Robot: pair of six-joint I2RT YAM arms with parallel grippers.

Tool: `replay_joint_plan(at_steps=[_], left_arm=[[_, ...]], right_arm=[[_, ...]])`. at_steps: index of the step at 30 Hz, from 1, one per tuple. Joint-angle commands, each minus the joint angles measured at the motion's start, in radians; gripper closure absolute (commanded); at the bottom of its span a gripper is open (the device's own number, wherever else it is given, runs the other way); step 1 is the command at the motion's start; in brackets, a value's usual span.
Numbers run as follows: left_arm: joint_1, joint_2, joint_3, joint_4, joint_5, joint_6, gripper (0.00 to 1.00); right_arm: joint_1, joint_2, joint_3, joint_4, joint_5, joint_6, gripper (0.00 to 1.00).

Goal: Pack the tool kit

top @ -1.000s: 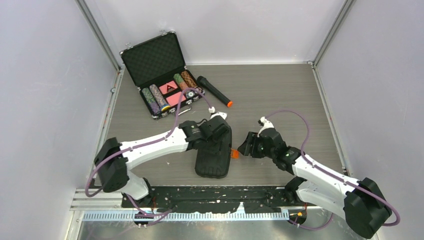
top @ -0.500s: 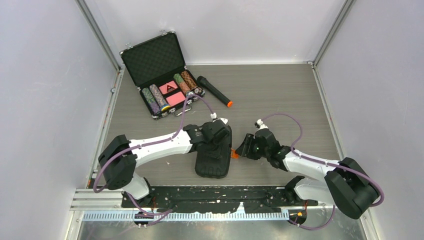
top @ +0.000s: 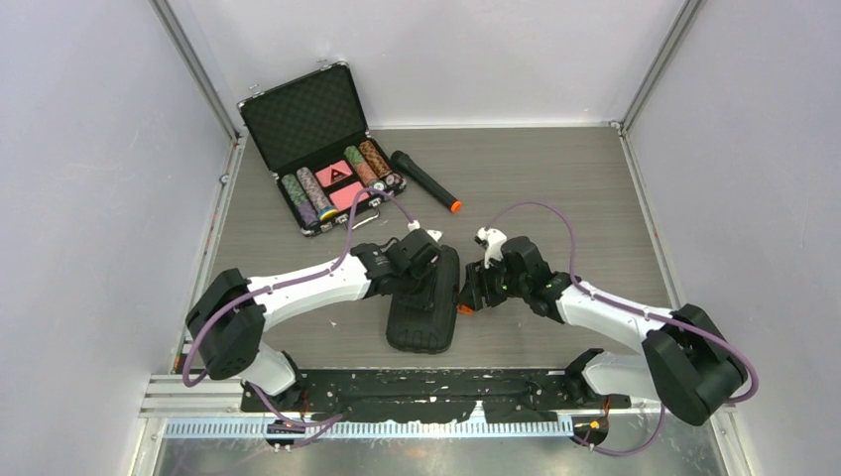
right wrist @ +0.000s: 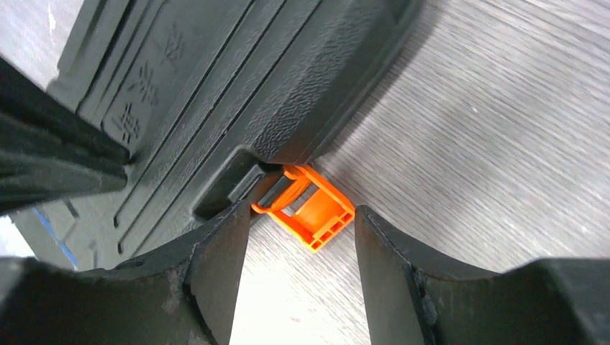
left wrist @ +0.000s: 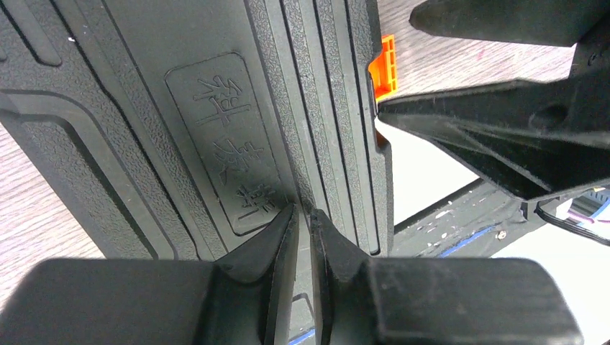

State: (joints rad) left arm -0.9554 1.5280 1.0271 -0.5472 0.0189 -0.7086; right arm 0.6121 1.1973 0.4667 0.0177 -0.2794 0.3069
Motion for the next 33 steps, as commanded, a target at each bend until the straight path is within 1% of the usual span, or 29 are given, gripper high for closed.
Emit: replay_joint_plan(at_steps=[1,2,6,9,10,11,16,19,23,26,29,33], left_arm=[[0.074,0.030,-0.071,-0.152,-0.158,0.107,0.83],[0.079,0.028,-0.070,-0.155,-0.163,0.113,0.83],[0.099,0.026,-0.078,-0.165,-0.186,0.135,0.83],[0.123,0.020,-0.093,-0.166,-0.201,0.149,0.84],[0.130,0.015,-0.099,-0.168,-0.210,0.155,0.84],[0.135,0.011,-0.100,-0.171,-0.221,0.160,0.84],[0.147,-0.005,-0.113,-0.168,-0.223,0.170,0.85],[0.147,-0.009,-0.121,-0.156,-0.210,0.169,0.85],[0.148,-0.020,-0.134,-0.151,-0.219,0.177,0.86],[0.149,-0.023,-0.131,-0.152,-0.219,0.176,0.86],[0.148,-0.029,-0.129,-0.148,-0.211,0.175,0.87],[0.149,-0.031,-0.122,-0.143,-0.208,0.175,0.87]], right_arm=[[-0.007,0.061,0.049,0.050,-0.183,-0.205,0.39],[-0.006,0.090,0.056,0.049,-0.224,-0.223,0.39],[-0.007,0.192,0.117,0.004,-0.257,-0.232,0.39],[-0.008,0.277,0.150,-0.005,-0.303,-0.187,0.40],[-0.007,0.289,0.148,0.009,-0.352,-0.172,0.40],[-0.005,0.308,0.139,0.041,-0.368,-0.144,0.40],[0.010,0.321,0.150,0.063,-0.411,-0.135,0.42],[0.008,0.290,0.145,0.090,-0.355,-0.116,0.42],[-0.021,0.236,0.116,0.190,-0.323,-0.091,0.39],[-0.063,0.233,0.088,0.322,-0.348,-0.053,0.37],[-0.086,0.273,0.086,0.412,-0.390,-0.006,0.36],[-0.089,0.381,0.136,0.427,-0.416,0.053,0.36]])
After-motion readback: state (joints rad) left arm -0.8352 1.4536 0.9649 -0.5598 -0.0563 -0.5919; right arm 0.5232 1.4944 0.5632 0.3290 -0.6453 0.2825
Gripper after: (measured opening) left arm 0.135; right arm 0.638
